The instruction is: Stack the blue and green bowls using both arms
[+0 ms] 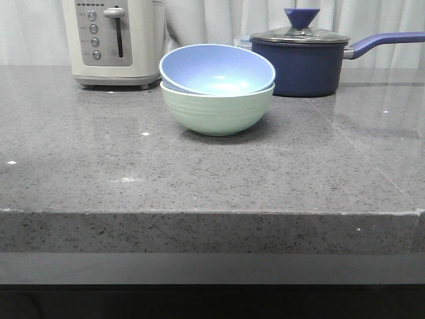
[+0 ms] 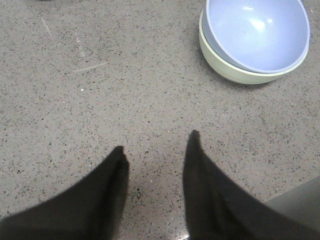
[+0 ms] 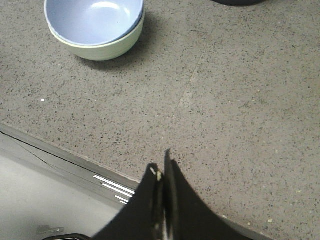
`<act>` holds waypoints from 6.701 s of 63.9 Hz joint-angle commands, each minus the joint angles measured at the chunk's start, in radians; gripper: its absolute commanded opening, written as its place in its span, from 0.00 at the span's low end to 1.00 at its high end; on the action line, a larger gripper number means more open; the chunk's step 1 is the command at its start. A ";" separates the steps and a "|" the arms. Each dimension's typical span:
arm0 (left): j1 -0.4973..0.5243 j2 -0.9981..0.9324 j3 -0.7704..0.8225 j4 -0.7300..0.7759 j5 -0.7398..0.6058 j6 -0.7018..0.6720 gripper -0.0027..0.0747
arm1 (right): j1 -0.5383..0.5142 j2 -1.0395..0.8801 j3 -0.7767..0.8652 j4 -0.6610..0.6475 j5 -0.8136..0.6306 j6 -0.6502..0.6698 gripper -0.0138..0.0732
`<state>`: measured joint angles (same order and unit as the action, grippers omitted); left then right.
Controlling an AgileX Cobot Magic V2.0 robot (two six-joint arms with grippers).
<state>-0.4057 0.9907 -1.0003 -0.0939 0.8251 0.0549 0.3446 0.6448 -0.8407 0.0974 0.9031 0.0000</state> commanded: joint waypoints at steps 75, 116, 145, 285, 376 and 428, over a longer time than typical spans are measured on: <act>0.363 -0.826 0.776 0.051 -0.719 0.020 0.01 | -0.005 -0.003 -0.023 -0.008 -0.081 0.000 0.10; 0.373 -1.015 1.009 -0.020 -0.849 0.020 0.01 | -0.005 -0.002 -0.023 -0.008 -0.081 0.000 0.10; 0.373 -1.013 1.009 -0.027 -0.849 0.020 0.01 | -0.005 -0.002 -0.023 -0.008 -0.081 0.000 0.10; 0.373 -1.013 1.009 0.019 -0.854 -0.068 0.01 | -0.359 -0.642 0.810 -0.026 -0.911 -0.111 0.10; 0.373 -1.013 1.009 0.019 -0.854 -0.068 0.01 | -0.383 -0.675 0.852 -0.026 -0.924 -0.035 0.10; 0.373 -1.013 1.009 0.019 -0.854 -0.068 0.01 | -0.383 -0.675 0.852 -0.026 -0.926 -0.035 0.10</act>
<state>-0.0346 -0.0045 0.0051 -0.0663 0.0504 0.0000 -0.0324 -0.0113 0.0267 0.0688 0.0626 -0.0385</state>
